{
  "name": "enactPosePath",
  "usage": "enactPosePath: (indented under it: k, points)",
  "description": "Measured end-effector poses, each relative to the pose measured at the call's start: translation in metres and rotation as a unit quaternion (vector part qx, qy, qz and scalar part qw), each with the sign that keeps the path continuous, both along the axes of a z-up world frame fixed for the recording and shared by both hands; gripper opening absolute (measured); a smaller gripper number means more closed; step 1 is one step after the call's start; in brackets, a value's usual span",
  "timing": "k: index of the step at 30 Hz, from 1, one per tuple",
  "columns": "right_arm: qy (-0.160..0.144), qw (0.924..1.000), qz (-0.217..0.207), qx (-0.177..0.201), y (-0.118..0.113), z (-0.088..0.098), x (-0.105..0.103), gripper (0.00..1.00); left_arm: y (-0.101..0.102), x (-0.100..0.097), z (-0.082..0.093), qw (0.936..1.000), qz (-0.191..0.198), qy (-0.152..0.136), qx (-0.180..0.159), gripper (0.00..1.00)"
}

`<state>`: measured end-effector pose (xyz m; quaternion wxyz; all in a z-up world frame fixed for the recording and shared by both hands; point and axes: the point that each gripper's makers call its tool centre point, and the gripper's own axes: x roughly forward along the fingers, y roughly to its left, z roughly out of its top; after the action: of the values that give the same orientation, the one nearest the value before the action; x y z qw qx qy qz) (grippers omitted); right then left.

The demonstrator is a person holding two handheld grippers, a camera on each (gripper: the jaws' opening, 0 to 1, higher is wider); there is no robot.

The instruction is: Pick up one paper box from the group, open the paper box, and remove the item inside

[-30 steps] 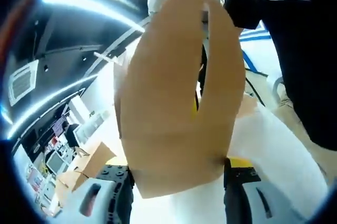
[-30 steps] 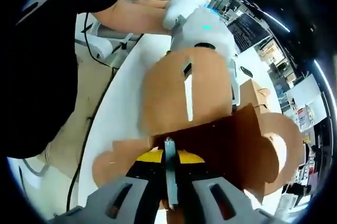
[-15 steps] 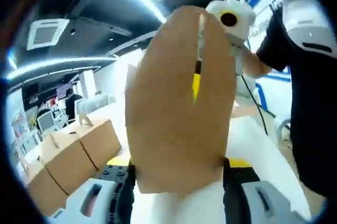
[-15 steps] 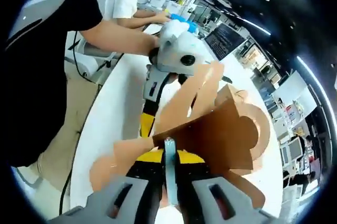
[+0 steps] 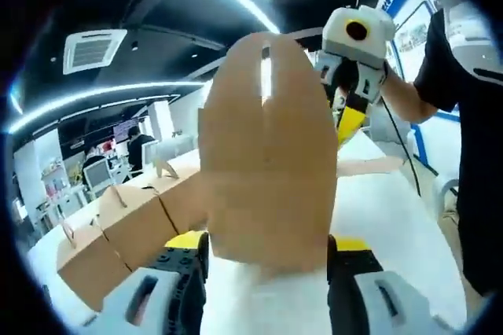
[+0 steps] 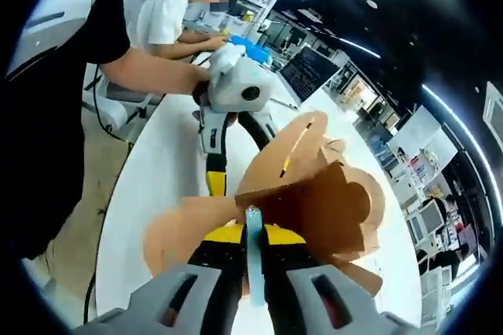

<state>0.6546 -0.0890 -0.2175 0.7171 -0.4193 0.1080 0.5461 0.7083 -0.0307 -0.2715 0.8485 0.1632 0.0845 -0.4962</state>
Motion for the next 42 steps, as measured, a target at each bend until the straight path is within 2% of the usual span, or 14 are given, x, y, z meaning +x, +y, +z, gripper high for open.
enactPosePath:
  k: [3,6,12,14,21,27,30,31,33,36,40,42]
  points:
    - [-0.008,0.9999,-0.009,-0.009,-0.002,-0.003,0.003,0.09,0.008,-0.001,0.000,0.9999,0.013,-0.002,-0.010,0.60]
    - [-0.009,0.9998,-0.015,-0.005,-0.003,0.000,0.008,0.09,0.015,-0.003,0.010,0.9983,0.022,0.006,-0.053,0.61]
    - [-0.033,0.9992,-0.019,-0.012,0.000,0.007,0.016,0.09,0.035,-0.007,0.024,0.9952,0.048,0.005,-0.086,0.58]
    - [-0.055,0.9981,-0.015,-0.022,0.002,0.009,0.018,0.09,0.038,-0.009,0.024,0.9946,0.052,0.007,-0.089,0.56]
    - [-0.106,0.9934,-0.011,-0.041,0.004,0.018,0.015,0.09,0.044,-0.014,0.018,0.9948,0.063,0.013,-0.078,0.56]
    - [-0.176,0.9825,0.002,-0.062,0.004,0.030,0.004,0.09,0.042,-0.028,0.012,0.9952,0.066,0.022,-0.069,0.54]
    - [-0.191,0.9794,0.004,-0.065,0.003,0.035,-0.002,0.09,0.037,-0.040,0.015,0.9951,0.056,0.026,-0.077,0.52]
    - [-0.191,0.9799,0.006,-0.059,0.003,0.039,-0.003,0.09,0.036,-0.042,0.016,0.9950,0.056,0.026,-0.078,0.51]
    - [-0.180,0.9833,0.004,-0.021,0.005,0.047,-0.008,0.09,0.035,-0.045,0.020,0.9941,0.064,0.023,-0.084,0.49]
    - [-0.179,0.9838,0.000,0.005,0.002,0.055,-0.011,0.09,0.029,-0.059,0.027,0.9930,0.060,0.018,-0.100,0.49]
    - [-0.153,0.9867,-0.001,0.055,0.003,0.068,-0.024,0.09,0.028,-0.073,0.026,0.9932,0.061,0.020,-0.097,0.48]
    - [-0.152,0.9862,-0.003,0.065,0.002,0.073,-0.027,0.09,0.030,-0.079,0.027,0.9932,0.063,0.024,-0.095,0.46]
